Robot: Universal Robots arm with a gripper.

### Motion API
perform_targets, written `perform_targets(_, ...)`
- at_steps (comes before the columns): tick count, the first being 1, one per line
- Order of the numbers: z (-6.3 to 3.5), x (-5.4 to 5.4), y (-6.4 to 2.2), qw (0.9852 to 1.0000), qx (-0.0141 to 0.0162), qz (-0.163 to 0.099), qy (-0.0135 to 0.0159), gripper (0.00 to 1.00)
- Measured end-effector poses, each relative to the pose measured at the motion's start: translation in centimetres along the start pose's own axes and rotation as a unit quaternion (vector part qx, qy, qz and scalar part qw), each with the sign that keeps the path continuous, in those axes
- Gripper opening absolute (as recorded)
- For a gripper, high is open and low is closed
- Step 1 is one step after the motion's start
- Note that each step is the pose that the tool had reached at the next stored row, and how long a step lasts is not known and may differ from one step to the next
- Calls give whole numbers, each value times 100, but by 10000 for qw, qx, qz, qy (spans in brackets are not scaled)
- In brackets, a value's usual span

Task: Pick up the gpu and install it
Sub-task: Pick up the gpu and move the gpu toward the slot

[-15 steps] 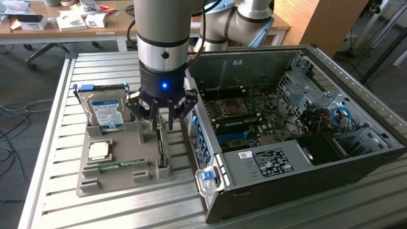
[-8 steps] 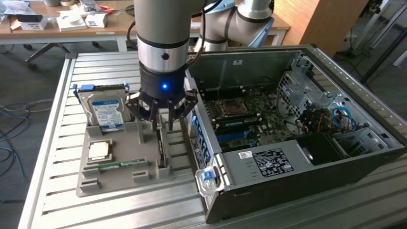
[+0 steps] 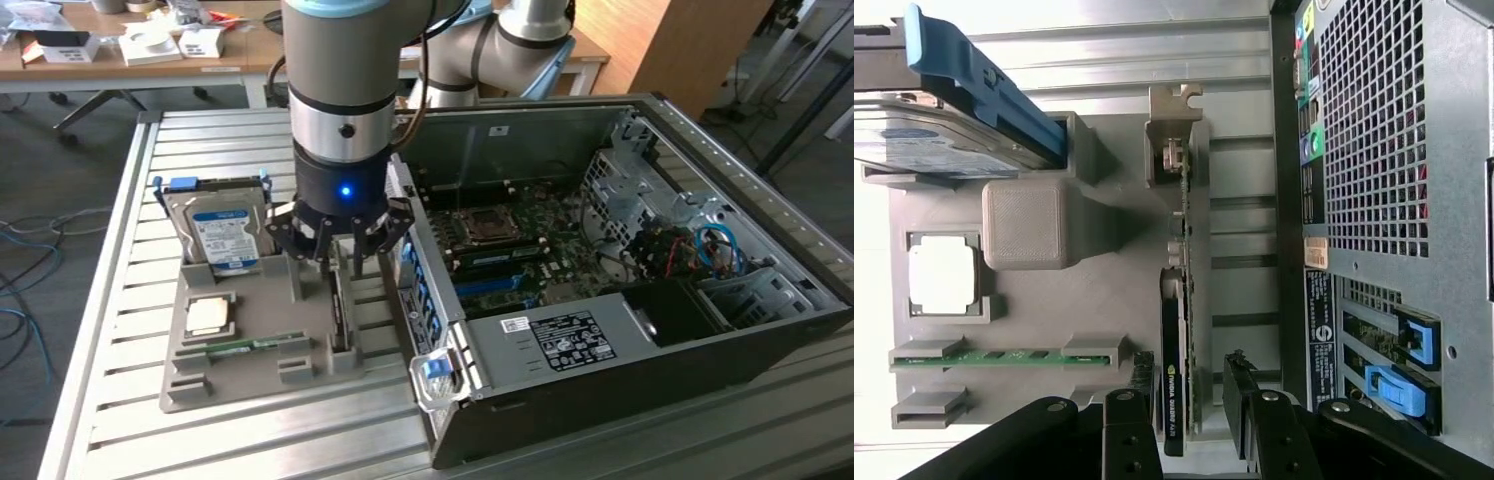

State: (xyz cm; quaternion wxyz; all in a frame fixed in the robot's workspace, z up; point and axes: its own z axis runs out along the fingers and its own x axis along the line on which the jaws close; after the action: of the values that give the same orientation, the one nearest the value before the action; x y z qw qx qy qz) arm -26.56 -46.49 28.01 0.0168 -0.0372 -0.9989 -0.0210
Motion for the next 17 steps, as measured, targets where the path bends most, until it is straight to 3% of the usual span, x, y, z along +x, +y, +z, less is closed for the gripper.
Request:
perform_targets(5,13,13,-1,10000,-1,-1,-1,42)
perform_targets(17,226,22,-10,10000,-1,0,-1,42)
